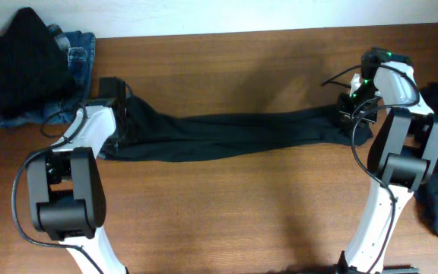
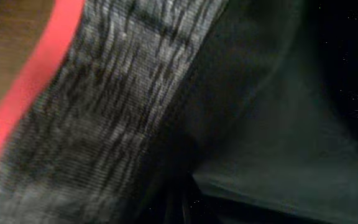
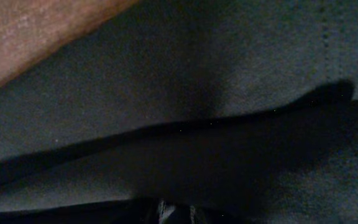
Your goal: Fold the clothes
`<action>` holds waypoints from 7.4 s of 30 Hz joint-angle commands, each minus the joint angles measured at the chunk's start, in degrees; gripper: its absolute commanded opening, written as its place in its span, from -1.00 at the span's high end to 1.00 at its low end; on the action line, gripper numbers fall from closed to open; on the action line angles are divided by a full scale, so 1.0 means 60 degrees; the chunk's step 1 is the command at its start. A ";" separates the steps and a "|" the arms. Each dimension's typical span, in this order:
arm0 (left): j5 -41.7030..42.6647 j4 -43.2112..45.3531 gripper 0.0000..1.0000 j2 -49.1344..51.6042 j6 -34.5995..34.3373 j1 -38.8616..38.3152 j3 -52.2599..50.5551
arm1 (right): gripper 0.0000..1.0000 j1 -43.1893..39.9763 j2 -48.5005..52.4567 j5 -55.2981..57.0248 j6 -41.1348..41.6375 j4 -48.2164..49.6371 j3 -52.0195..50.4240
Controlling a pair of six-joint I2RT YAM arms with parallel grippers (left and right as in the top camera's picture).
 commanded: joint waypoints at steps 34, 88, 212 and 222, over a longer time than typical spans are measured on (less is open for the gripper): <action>0.5654 -0.4634 0.99 0.0193 0.0528 -0.2688 0.3621 | 0.56 0.1701 0.0393 -0.1388 -0.1188 -0.3588 0.3843; 0.2324 -0.4958 0.99 0.2280 -0.0452 -0.3508 0.3621 | 0.54 0.3566 0.0393 0.0525 0.0295 -0.1151 0.0572; 0.2269 -0.3712 0.99 0.4273 0.0616 -0.1166 0.5949 | -0.46 0.3311 0.0393 0.2754 0.0503 -0.0991 0.0583; 0.1494 -0.4054 0.99 0.4273 0.0113 -0.0481 0.5949 | -0.75 0.3038 0.0393 0.3880 0.0510 -0.0721 0.0601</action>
